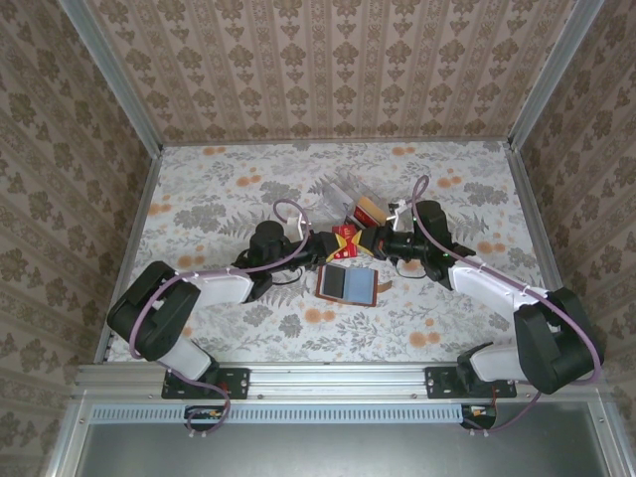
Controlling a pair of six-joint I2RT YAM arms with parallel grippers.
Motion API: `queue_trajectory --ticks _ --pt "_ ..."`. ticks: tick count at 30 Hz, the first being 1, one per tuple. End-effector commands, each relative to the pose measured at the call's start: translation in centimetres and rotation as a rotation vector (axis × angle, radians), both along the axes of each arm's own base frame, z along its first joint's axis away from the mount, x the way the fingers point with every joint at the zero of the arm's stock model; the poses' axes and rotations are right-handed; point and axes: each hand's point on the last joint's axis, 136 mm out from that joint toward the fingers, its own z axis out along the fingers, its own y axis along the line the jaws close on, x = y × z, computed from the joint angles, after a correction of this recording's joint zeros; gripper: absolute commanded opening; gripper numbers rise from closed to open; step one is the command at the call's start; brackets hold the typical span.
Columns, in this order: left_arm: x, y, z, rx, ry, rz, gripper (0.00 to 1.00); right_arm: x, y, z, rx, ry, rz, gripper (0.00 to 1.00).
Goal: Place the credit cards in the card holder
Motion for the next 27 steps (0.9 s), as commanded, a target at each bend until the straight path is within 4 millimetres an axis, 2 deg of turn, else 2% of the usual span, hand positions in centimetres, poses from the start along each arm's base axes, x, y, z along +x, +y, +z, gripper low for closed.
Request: queue_trajectory --ticks 1,4,9,19,22,27 --pt "0.2 0.3 1.0 -0.035 -0.030 0.009 0.24 0.1 0.0 1.2 0.009 -0.036 0.008 0.07" --pt "0.5 0.9 0.7 -0.024 -0.027 0.030 0.29 0.0 -0.2 1.2 0.003 -0.035 0.004 0.06" --pt "0.8 1.8 0.7 0.011 -0.040 0.059 0.31 -0.4 -0.2 0.9 0.002 -0.026 0.013 0.06" --pt "1.0 1.9 1.2 0.028 -0.061 0.051 0.26 -0.3 -0.2 0.9 0.014 -0.018 0.007 0.06" --pt "1.0 1.9 1.3 0.025 -0.066 0.049 0.21 -0.2 -0.2 0.7 0.013 -0.014 0.004 0.06" --pt "0.9 2.1 1.0 0.035 -0.069 0.058 0.07 -0.3 -0.2 0.2 0.000 0.004 0.006 0.08"
